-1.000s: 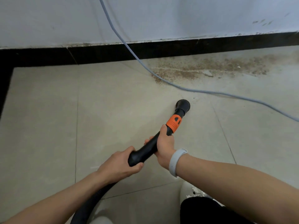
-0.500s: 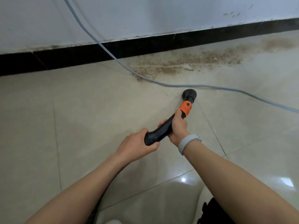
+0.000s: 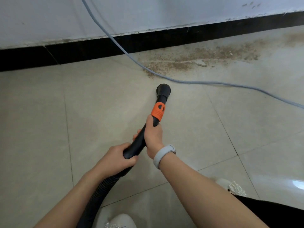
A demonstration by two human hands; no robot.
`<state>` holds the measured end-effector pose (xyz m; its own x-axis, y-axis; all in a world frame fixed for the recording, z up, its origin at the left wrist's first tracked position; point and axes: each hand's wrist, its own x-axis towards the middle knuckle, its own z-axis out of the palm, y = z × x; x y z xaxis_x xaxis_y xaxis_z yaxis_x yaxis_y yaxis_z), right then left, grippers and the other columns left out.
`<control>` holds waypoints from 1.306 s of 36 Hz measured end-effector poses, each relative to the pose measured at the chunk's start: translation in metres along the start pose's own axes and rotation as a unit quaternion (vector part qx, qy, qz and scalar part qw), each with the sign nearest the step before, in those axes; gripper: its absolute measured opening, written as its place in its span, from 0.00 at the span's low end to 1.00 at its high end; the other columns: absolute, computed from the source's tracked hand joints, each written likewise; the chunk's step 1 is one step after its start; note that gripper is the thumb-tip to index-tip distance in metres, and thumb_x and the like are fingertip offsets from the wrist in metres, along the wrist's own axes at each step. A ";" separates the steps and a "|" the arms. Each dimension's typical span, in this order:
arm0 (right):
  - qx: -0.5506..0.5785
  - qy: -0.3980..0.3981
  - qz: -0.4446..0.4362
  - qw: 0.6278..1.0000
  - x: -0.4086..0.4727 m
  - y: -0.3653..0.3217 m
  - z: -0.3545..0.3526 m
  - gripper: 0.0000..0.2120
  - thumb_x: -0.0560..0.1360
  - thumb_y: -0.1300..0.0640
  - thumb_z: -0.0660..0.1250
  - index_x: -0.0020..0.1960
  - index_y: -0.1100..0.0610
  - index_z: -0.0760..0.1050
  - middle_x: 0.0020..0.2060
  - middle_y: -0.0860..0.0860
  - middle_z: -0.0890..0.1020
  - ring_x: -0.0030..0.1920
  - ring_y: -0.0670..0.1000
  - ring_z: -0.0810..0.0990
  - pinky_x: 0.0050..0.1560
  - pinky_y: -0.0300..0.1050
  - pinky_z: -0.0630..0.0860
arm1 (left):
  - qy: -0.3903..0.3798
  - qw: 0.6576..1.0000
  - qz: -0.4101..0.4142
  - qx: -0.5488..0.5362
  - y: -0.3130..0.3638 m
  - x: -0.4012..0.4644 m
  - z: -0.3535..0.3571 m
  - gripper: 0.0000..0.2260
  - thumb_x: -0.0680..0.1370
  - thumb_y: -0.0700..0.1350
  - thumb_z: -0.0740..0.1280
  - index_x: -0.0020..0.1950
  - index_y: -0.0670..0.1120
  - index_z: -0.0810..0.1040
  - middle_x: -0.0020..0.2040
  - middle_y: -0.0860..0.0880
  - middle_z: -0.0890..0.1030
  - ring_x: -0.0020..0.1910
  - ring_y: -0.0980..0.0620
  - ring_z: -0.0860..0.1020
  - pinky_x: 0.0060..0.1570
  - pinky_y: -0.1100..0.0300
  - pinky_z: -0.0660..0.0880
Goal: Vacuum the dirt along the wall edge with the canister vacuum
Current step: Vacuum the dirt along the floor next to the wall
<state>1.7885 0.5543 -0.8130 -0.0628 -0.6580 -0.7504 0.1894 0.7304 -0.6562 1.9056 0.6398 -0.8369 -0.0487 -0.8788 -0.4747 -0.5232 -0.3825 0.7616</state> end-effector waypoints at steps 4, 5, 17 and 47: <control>0.012 0.044 -0.015 0.999 0.008 -0.015 -0.029 0.13 0.81 0.46 0.59 0.49 0.57 0.66 0.32 0.56 0.76 0.23 0.53 0.77 0.25 0.42 0.75 | -0.036 0.999 0.017 0.005 0.026 0.018 0.015 0.13 0.60 0.59 0.64 0.34 0.52 0.71 0.27 0.59 0.74 0.27 0.61 0.70 0.31 0.65 0.67; 0.023 0.057 -0.015 0.998 0.011 -0.021 -0.037 0.14 0.81 0.46 0.59 0.48 0.57 0.66 0.32 0.56 0.76 0.24 0.53 0.77 0.25 0.42 0.76 | -0.047 0.999 0.023 0.014 0.034 0.024 0.018 0.13 0.59 0.60 0.63 0.34 0.52 0.71 0.27 0.58 0.75 0.28 0.61 0.70 0.32 0.64 0.68; 0.132 0.133 -0.015 0.982 0.050 -0.079 -0.100 0.18 0.80 0.44 0.60 0.46 0.59 0.65 0.37 0.58 0.76 0.32 0.56 0.79 0.28 0.46 0.77 | -0.080 0.983 0.088 0.142 0.115 0.083 0.038 0.13 0.72 0.55 0.67 0.53 0.51 0.75 0.45 0.49 0.82 0.44 0.46 0.79 0.46 0.53 0.77; 0.123 0.118 -0.029 0.985 0.061 -0.092 -0.087 0.19 0.78 0.42 0.62 0.46 0.59 0.67 0.36 0.57 0.77 0.28 0.55 0.79 0.27 0.45 0.77 | -0.038 0.989 0.069 0.121 0.124 0.081 0.028 0.15 0.64 0.60 0.61 0.46 0.54 0.75 0.39 0.52 0.81 0.40 0.49 0.79 0.42 0.55 0.77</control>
<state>1.6819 0.4634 -0.8051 -0.3011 -0.6146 -0.7291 0.4090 0.6075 -0.6810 1.8127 0.5289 -0.7936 -0.1939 -0.8902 -0.4122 -0.6949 -0.1720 0.6982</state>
